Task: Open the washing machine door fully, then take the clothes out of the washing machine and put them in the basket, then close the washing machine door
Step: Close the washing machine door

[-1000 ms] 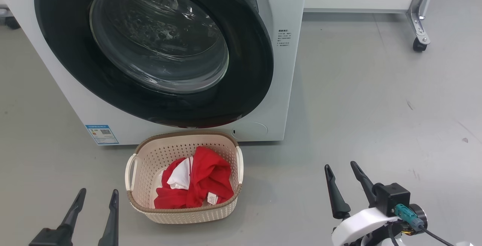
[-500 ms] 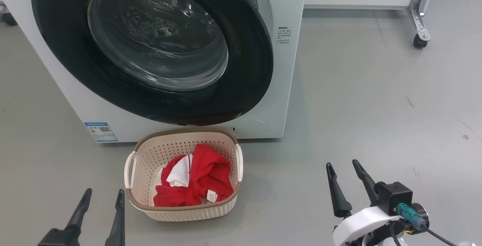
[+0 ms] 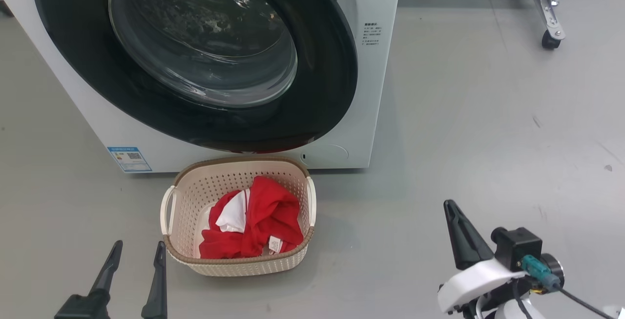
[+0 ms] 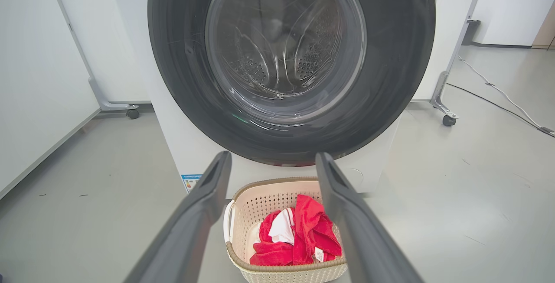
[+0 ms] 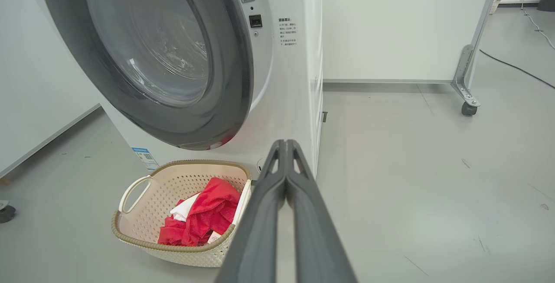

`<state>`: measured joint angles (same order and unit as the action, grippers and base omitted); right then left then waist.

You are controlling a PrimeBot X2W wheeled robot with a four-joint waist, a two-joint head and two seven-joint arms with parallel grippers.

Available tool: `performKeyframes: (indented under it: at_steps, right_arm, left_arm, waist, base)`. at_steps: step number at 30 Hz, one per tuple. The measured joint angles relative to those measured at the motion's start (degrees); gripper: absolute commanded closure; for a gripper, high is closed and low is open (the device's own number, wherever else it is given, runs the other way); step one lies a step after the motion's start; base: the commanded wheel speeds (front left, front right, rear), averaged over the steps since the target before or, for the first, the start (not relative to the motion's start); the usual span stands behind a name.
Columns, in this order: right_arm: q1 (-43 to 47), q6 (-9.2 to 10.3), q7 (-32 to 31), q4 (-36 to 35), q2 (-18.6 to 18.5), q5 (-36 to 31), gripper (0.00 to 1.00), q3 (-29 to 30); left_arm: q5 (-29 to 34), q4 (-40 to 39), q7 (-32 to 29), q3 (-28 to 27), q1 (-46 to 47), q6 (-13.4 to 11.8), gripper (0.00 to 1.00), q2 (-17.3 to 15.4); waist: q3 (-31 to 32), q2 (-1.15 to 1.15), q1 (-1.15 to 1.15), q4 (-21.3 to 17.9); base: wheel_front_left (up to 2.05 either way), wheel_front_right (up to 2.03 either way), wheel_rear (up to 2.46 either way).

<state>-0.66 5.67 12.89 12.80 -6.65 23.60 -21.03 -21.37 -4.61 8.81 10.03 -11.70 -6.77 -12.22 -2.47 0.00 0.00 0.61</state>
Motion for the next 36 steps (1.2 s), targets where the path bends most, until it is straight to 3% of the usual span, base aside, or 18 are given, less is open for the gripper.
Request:
performKeyframes:
  at_steps: [15,26,36]
  right_arm:
    - [-12.7,-2.86,-2.8,-1.3,-4.0,-2.4,1.0,0.1]
    - [-23.8,-5.6,-6.7,0.8,-6.1,-3.4,1.0,-0.1]
    - [-33.0,-6.53,-8.8,5.4,-8.2,-3.5,1.0,2.3]
  left_arm:
    - [2.9,-1.5,-0.3,3.3,4.3,0.0,0.0,1.5]
    - [3.3,-1.8,-0.1,6.7,8.2,0.6,0.0,3.2]
    - [3.3,-1.0,0.5,8.8,10.2,2.1,0.0,4.4]
  waist:
    - [-4.2,0.0,0.0,4.6]
    - [-7.6,0.0,0.0,10.9]
    - [-10.0,0.0,0.0,17.5]
  base:
    - [0.0,0.0,0.0]
    - [0.0,0.0,0.0]
    - [0.0,0.0,0.0]
